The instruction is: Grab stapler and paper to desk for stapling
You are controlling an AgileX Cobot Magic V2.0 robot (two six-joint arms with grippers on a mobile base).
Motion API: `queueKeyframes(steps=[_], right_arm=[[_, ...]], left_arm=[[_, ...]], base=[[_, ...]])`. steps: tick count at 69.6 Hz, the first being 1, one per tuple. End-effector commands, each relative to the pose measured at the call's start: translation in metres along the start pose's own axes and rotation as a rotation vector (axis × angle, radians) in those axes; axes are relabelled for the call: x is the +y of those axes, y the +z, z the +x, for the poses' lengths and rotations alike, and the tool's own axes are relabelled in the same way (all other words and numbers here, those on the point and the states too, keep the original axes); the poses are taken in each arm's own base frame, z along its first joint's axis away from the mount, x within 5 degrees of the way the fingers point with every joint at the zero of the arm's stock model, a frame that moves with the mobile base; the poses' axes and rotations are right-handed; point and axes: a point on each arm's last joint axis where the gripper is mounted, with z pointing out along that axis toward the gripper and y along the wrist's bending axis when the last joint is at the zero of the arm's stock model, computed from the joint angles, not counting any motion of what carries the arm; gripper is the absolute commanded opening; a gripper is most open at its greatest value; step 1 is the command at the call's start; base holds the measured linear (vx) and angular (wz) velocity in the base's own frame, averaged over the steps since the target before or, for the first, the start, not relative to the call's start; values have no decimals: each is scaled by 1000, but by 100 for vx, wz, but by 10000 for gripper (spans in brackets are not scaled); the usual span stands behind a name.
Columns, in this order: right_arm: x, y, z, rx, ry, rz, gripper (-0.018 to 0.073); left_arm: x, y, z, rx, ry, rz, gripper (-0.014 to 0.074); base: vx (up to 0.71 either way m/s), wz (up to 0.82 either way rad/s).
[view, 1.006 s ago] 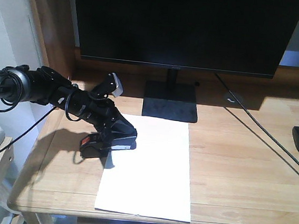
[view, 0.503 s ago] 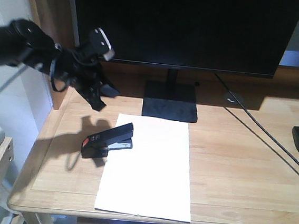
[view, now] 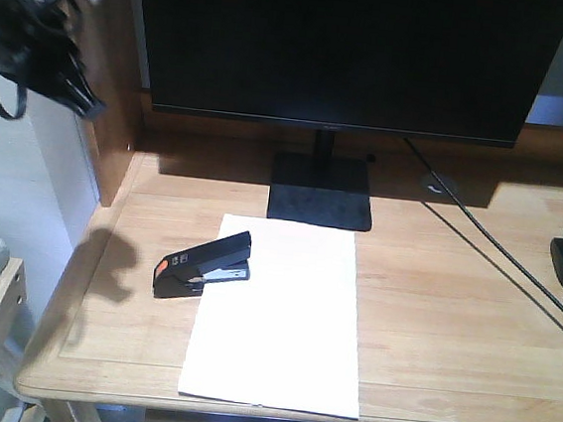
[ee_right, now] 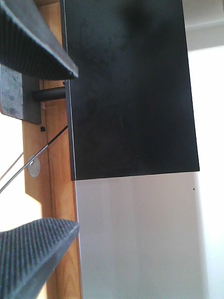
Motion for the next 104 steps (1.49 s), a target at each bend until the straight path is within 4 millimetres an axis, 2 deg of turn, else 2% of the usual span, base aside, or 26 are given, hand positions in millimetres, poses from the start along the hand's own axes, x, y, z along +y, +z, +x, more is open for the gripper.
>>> queueKeyframes(steps=[1,14,23,31,41,55,72,82,95,104], right_arm=[[3,0,-10,-41,-22,-24,581],[3,0,-10,-41,-23,-23,581],[3,0,-10,-41,-23,-23,581],[3,0,-10,-41,-23,-23,581],[3,0,-10,-41,-23,-23,581],[3,0,-10,-41,-22,-23,581],[3,0,-10,-41,-22,-23,581],[3,0,-10,-41,-22,-23,581],[3,0,-10,-41,-22,-23,581],[3,0,-10,-41,-23,-23,581]], left_arm=[[21,-53,-10,-164,-221,-167,-7],[32,-95,-7,-286,-481,-248,-7],[27,-114,1,-344,-506,-230,-7],[15,-119,18,-407,-493,-202,-7],[-3,-123,51,-456,-468,-179,-7],[-32,-136,110,-519,-446,-158,-7],[-66,-159,180,-684,-393,-173,-7],[-82,-162,218,-713,-385,-196,-7],[-100,-160,260,-761,-405,-222,-7],[-105,-158,276,-750,-428,-237,-7]], base=[[0,0],[0,0],[0,0],[0,0],[0,0],[0,0],[0,0],[0,0],[0,0],[0,0]])
